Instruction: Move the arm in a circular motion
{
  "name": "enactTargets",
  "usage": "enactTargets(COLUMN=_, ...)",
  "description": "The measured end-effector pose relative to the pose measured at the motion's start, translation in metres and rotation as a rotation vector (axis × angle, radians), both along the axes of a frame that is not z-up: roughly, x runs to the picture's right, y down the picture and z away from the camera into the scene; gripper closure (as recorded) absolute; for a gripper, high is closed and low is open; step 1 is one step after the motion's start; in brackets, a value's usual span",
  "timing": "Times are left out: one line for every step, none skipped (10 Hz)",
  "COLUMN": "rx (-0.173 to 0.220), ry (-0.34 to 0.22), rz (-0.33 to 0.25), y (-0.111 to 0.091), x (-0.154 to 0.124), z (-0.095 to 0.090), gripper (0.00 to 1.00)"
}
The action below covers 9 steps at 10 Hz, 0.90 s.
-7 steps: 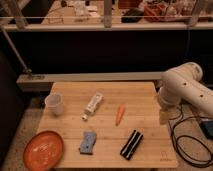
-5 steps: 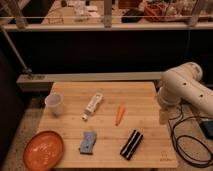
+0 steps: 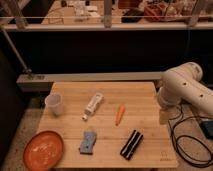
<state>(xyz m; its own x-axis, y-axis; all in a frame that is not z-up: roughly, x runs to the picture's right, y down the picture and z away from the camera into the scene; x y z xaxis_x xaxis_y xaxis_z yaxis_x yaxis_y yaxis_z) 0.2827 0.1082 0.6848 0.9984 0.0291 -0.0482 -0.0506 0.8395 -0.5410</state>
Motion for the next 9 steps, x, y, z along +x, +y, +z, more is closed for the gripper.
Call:
enactTargets(rx=0.000, ry=0.000, rz=0.000, y=0.000, x=0.000, z=0.000, gripper=0.20)
enactTargets(rx=0.000, ry=0.000, rz=0.000, y=0.000, x=0.000, z=0.000, gripper=0.20)
enactTargets(rx=0.000, ry=0.000, rz=0.000, y=0.000, x=0.000, z=0.000, gripper=0.20)
enactTargets(rx=0.000, ry=0.000, rz=0.000, y=0.000, x=0.000, z=0.000, gripper=0.20)
enactTargets(rx=0.000, ry=0.000, rz=0.000, y=0.000, x=0.000, z=0.000, gripper=0.20)
enactTargets(rx=0.000, ry=0.000, rz=0.000, y=0.000, x=0.000, z=0.000, gripper=0.20)
enactTargets(rx=-0.001, ry=0.000, rz=-0.005, y=0.001, x=-0.001, z=-0.001, gripper=0.20)
enactTargets(rx=-0.001, ry=0.003, rz=-0.009, y=0.004, x=-0.004, z=-0.003, gripper=0.20)
enactTargets(rx=-0.001, ry=0.009, rz=-0.023, y=0.010, x=-0.016, z=-0.007, gripper=0.20)
